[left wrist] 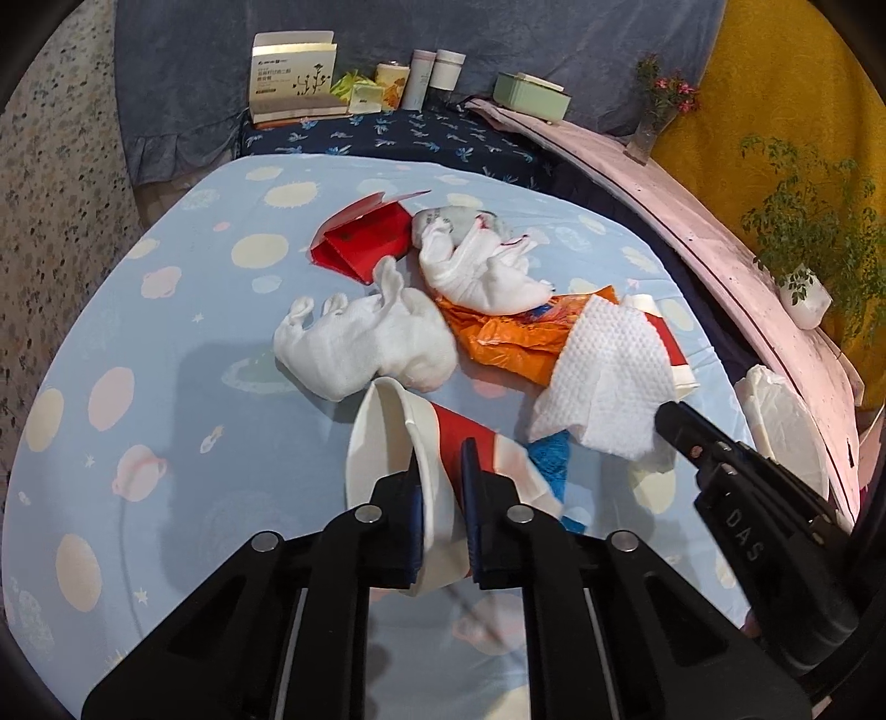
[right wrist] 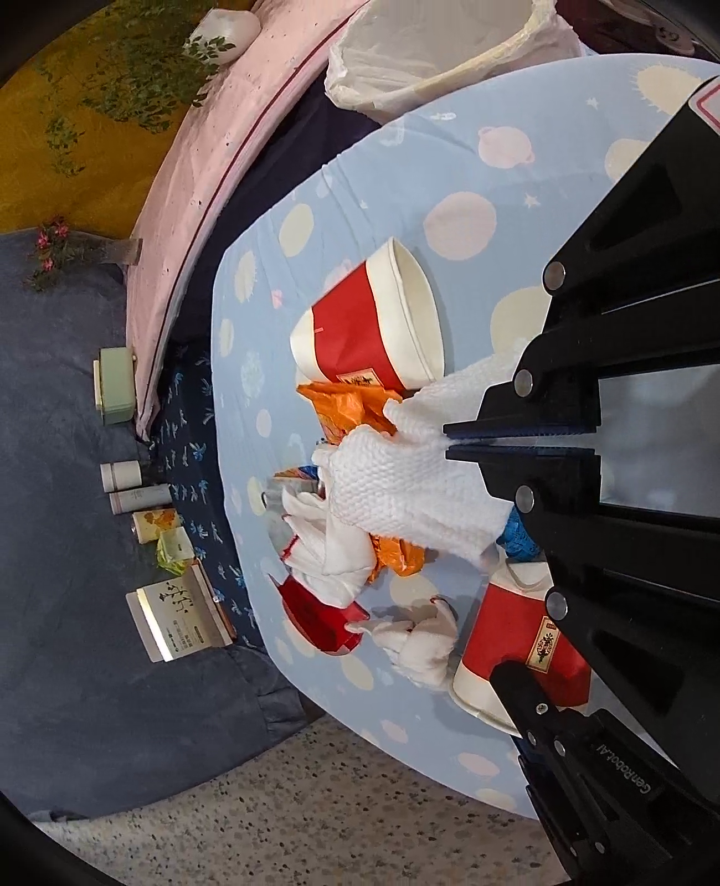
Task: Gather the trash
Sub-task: 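Grasp the white wet wipe with the right tool while the left tool grasps a red-white cup, then carry the wipe to the wastebasket and open the right tool to drop it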
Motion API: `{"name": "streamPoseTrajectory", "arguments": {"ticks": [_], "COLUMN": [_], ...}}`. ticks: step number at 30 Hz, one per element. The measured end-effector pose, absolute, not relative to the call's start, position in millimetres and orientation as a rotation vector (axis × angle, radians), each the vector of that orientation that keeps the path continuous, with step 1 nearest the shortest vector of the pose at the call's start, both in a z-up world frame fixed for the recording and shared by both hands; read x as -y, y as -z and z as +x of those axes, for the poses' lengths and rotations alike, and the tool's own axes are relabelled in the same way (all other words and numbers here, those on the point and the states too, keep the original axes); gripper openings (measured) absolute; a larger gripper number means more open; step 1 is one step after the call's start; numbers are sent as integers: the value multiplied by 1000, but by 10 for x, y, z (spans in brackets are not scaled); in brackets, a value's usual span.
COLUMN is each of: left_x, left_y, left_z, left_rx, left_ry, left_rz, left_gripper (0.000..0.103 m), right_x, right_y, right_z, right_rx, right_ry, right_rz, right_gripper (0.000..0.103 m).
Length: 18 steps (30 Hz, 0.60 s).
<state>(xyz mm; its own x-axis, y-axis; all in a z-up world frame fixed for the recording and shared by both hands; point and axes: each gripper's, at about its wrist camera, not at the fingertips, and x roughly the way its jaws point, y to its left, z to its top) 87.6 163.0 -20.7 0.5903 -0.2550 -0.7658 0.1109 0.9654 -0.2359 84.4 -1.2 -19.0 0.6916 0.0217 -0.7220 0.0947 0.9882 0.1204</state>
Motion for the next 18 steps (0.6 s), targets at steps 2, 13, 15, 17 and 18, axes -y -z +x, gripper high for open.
{"name": "streamPoseTrajectory", "arguments": {"ticks": [2, 13, 15, 17, 18], "left_x": [-1580, -1143, -1049, -941, -890], "left_y": [154, -198, -259, -329, -358], "left_z": [839, 663, 645, 633, 625], "left_rx": [-905, -837, -827, -815, -810], "left_ry": [219, 282, 298, 317, 324], "left_rz": [-161, -105, -96, -87, -83], "left_gripper": [8, 5, 5, 5, 5], "right_x": [105, 641, 739, 821, 876], "right_y": [116, -102, -115, -123, -127], "right_z": [783, 426, 362, 323, 293], "right_rx": [-791, -729, -722, -718, -715], "right_ry": [54, 120, 133, 142, 150], "right_rz": [161, 192, 200, 207, 209], "right_gripper": [3, 3, 3, 3, 3]}}
